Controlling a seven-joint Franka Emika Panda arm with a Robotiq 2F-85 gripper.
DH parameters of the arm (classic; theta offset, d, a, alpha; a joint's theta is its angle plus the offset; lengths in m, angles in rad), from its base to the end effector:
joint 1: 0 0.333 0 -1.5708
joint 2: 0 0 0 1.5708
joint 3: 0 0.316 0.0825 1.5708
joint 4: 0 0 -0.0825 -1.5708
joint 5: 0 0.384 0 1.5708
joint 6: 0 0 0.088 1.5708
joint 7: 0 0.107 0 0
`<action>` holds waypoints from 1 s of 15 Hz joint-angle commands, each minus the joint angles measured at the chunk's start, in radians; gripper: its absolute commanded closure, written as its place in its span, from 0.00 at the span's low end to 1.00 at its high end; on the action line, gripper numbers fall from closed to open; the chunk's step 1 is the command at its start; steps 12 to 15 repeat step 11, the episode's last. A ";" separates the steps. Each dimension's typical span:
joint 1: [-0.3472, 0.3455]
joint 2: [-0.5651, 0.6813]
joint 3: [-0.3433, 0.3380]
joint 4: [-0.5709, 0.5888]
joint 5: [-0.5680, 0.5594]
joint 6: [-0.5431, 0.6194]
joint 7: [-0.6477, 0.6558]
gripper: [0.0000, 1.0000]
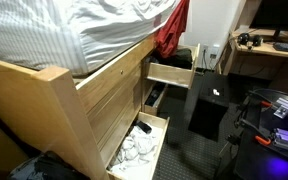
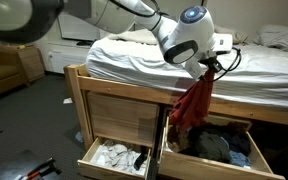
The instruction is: Move the cloth from the bed onto the drawer
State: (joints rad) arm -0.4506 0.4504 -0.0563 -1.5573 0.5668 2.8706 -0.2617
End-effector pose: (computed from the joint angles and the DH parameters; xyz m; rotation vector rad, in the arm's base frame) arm 0.6269 -0.3737 0.4843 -2.6361 0.9738 -1.3716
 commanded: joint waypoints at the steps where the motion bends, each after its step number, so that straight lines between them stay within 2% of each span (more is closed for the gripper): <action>1: -0.009 0.029 0.022 0.019 0.010 -0.017 -0.015 0.98; 4: -0.011 0.080 0.040 0.061 0.010 -0.036 -0.017 0.76; 5: -0.013 0.081 0.040 0.067 0.010 -0.042 -0.017 0.74; 15: -0.017 0.081 0.040 0.080 0.011 -0.051 -0.017 0.74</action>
